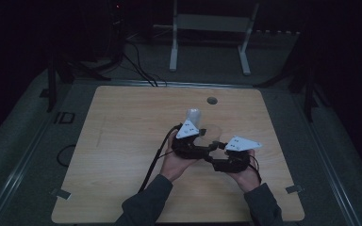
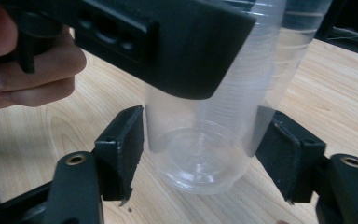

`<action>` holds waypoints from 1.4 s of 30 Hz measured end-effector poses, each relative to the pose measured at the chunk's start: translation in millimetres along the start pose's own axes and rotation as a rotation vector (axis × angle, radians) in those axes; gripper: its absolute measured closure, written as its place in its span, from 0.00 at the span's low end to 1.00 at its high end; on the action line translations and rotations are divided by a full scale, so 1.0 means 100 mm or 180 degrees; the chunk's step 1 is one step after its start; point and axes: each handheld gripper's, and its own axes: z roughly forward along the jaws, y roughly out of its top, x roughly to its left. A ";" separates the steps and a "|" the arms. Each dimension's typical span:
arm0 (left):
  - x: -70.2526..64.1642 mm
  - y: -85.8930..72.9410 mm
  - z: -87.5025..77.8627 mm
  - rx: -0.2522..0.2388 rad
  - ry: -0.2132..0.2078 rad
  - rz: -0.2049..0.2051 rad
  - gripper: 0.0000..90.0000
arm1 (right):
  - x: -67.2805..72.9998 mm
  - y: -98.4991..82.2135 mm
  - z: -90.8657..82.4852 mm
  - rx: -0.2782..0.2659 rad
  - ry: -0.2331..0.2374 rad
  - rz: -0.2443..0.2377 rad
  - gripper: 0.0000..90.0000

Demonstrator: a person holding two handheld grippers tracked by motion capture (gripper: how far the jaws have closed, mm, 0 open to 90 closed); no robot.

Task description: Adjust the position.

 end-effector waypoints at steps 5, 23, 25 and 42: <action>0.00 0.00 0.00 -0.0013 -0.0002 -0.0016 0.32 | 0.00 -0.01 0.00 -0.0024 -0.0007 -0.0010 0.44; 0.03 0.01 0.00 -0.0129 -0.0033 -0.0205 0.22 | 0.02 -0.03 0.03 -0.0058 -0.0011 -0.0007 0.45; 0.03 0.01 0.00 -0.0153 -0.0022 -0.0230 0.22 | 0.03 -0.04 0.04 -0.0055 -0.0009 -0.0010 0.45; 0.00 0.00 -0.01 -0.0183 0.0015 -0.0148 0.32 | 0.03 -0.05 0.05 -0.0022 -0.0016 -0.0034 0.39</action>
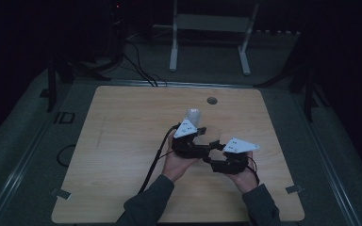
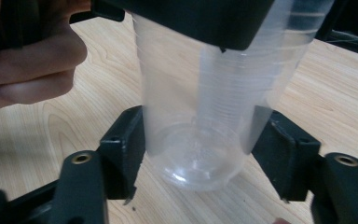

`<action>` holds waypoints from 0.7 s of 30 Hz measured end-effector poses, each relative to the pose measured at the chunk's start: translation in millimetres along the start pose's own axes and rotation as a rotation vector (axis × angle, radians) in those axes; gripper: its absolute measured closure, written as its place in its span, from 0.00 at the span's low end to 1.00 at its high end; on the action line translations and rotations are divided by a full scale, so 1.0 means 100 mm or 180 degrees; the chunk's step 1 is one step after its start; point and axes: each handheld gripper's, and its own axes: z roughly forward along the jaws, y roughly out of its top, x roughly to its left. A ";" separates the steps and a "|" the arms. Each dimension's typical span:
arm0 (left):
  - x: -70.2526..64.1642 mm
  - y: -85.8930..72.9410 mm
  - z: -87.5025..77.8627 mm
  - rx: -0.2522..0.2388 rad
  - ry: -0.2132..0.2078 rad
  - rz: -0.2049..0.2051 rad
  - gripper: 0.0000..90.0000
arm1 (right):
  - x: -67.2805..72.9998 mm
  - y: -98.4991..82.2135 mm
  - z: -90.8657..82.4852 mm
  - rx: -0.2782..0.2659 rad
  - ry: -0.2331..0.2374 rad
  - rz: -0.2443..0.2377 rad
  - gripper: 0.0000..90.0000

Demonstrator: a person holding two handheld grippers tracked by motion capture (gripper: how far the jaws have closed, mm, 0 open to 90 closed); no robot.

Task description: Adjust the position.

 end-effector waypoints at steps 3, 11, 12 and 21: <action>0.01 0.00 -0.01 -0.0011 0.0035 0.0026 0.32 | -0.01 -0.01 0.00 0.0025 -0.0001 0.0001 0.35; 0.02 -0.02 -0.05 -0.0053 0.0138 0.0083 0.32 | -0.02 -0.07 -0.04 0.0026 -0.0041 0.0069 0.30; 0.02 -0.02 -0.06 -0.0063 0.0151 0.0082 0.32 | -0.03 -0.07 -0.05 0.0018 -0.0041 0.0071 0.30; 0.05 -0.07 -0.11 -0.0131 0.0254 0.0108 0.32 | -0.07 -0.15 -0.11 0.0003 -0.0075 0.0150 0.30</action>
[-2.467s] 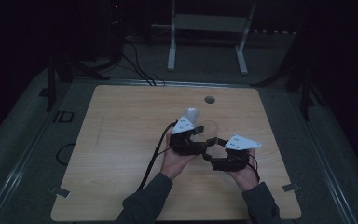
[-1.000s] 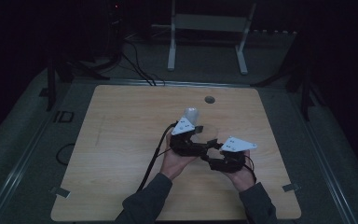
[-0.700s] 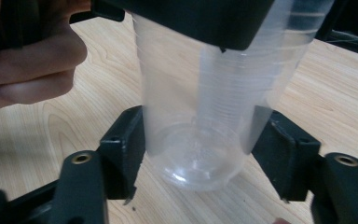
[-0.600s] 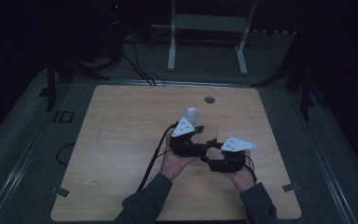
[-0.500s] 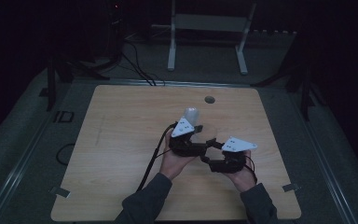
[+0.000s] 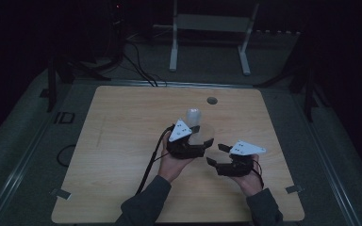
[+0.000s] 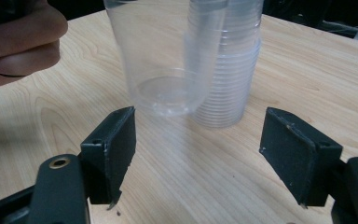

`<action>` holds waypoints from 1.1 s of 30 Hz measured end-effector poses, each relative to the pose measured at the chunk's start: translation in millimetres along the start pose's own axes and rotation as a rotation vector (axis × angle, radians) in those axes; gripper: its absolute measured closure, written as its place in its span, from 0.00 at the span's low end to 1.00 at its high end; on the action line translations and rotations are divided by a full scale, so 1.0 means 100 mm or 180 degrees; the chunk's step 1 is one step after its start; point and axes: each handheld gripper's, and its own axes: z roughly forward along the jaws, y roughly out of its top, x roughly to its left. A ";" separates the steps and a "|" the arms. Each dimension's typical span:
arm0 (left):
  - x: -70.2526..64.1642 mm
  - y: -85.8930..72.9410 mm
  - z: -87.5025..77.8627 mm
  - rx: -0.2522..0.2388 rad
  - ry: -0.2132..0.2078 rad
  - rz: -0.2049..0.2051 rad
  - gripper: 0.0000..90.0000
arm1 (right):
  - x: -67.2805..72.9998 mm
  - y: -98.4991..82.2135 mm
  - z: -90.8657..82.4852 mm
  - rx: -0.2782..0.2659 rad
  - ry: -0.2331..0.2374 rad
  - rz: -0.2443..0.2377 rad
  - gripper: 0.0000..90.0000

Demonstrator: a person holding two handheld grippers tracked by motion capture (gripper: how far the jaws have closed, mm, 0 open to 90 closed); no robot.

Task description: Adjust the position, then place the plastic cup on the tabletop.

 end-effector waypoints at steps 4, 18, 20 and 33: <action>0.01 -0.01 -0.02 -0.0014 0.0042 0.0046 0.32 | -0.02 -0.04 -0.03 -0.0009 -0.0011 0.0031 0.30; 0.00 -0.08 -0.05 -0.0026 0.0116 0.0132 0.32 | -0.12 -0.14 -0.10 -0.0058 -0.0089 0.0187 0.30; -0.01 -0.09 -0.06 -0.0026 0.0113 0.0144 0.32 | -0.14 -0.15 -0.11 -0.0063 -0.0105 0.0208 0.30; -0.01 -0.13 -0.07 -0.0052 0.0144 0.0210 0.32 | -0.18 -0.20 -0.13 -0.0061 -0.0145 0.0274 0.30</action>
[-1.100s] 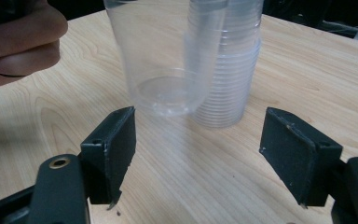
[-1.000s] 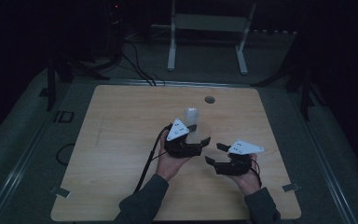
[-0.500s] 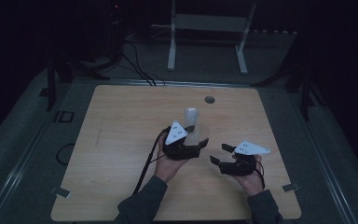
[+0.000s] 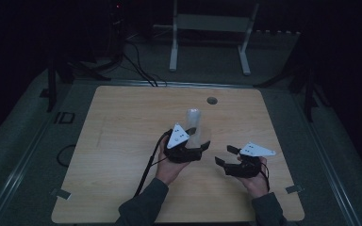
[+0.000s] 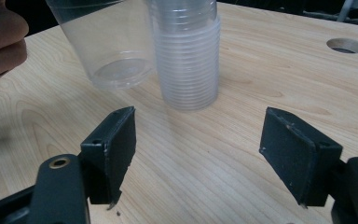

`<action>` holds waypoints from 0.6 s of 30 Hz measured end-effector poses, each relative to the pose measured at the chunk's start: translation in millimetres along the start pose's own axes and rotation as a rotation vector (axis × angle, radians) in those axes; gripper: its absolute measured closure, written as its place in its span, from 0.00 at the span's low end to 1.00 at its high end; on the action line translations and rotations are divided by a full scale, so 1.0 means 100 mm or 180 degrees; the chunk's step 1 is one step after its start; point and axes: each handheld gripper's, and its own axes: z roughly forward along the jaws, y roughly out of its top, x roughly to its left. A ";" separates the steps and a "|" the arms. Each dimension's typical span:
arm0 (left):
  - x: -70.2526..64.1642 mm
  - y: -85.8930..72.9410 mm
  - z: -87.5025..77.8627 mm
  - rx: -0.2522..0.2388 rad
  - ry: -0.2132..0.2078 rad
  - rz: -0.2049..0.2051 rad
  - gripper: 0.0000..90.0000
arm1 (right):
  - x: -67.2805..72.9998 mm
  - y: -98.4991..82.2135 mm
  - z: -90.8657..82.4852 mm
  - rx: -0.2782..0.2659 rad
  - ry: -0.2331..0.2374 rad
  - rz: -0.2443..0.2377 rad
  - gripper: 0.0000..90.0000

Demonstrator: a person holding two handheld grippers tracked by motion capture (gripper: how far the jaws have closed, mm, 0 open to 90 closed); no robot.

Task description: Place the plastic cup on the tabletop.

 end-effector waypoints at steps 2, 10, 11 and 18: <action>0.00 -0.01 0.00 -0.0004 -0.0001 -0.0003 0.32 | 0.00 -0.01 0.00 0.0001 -0.0003 0.0005 0.30; -0.01 -0.02 0.01 -0.0023 0.0006 0.0012 0.32 | -0.01 -0.03 0.01 0.0023 -0.0011 0.0013 0.30; -0.02 -0.02 0.01 -0.0028 0.0006 0.0018 0.32 | -0.01 -0.03 0.01 0.0034 -0.0008 0.0012 0.30; -0.03 -0.05 0.03 -0.0016 0.0032 0.0026 0.32 | -0.02 -0.04 0.01 0.0037 -0.0010 0.0031 0.30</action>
